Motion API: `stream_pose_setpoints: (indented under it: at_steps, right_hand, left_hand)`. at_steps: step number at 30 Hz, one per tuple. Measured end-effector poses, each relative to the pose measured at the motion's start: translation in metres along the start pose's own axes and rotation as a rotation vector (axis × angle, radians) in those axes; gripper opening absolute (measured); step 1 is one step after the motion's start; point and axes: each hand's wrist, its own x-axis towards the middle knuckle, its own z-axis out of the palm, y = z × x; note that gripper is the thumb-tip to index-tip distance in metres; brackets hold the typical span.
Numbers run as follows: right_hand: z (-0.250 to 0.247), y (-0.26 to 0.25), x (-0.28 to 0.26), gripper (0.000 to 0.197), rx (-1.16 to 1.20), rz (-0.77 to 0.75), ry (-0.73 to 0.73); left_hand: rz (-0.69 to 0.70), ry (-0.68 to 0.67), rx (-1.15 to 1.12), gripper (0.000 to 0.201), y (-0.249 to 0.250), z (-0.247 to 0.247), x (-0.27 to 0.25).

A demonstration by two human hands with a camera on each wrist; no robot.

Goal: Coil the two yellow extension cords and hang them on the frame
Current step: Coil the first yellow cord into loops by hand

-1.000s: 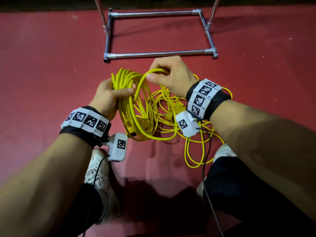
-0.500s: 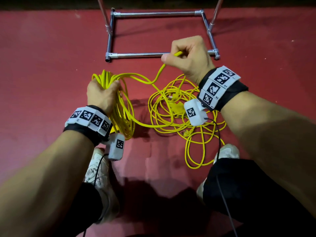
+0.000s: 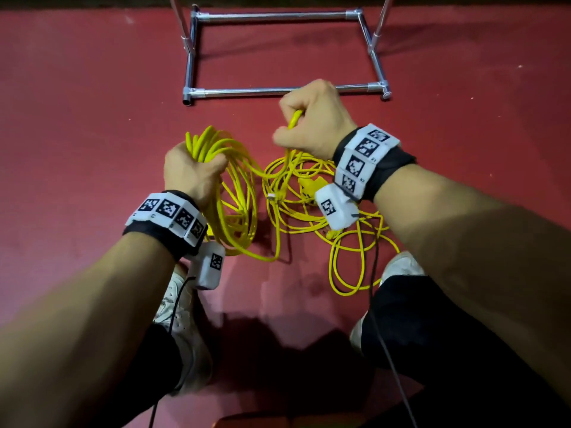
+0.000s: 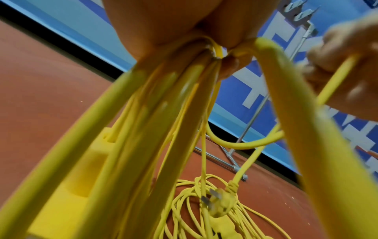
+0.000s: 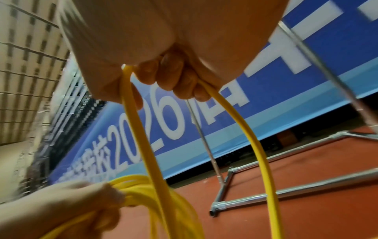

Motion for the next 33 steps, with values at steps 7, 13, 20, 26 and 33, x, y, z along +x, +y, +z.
stream_pose_setpoints:
  at_steps: [7, 13, 20, 26, 33]
  right_hand:
    - [-0.008, 0.015, -0.012, 0.039, -0.135, 0.032, -0.287]
    - [0.046, -0.005, -0.02, 0.045, -0.06, -0.037, -0.407]
    - [0.042, 0.012, -0.031, 0.045, 0.199, 0.142, -0.296]
    - [0.03, 0.018, -0.034, 0.042, 0.468, 0.264, -0.167]
    - [0.008, 0.007, -0.021, 0.037, 0.598, 0.366, 0.039]
  left_hand:
    - [-0.017, -0.011, -0.066, 0.04, 0.002, 0.007, 0.004]
    - [0.022, -0.26, -0.143, 0.064, 0.003, 0.024, -0.004]
    - [0.091, -0.357, -0.272, 0.056, 0.007, 0.022, -0.016]
    - [0.017, -0.313, -0.329, 0.03, 0.002, 0.02, -0.017]
    - [-0.035, -0.227, -0.306, 0.014, -0.001, 0.02, -0.011]
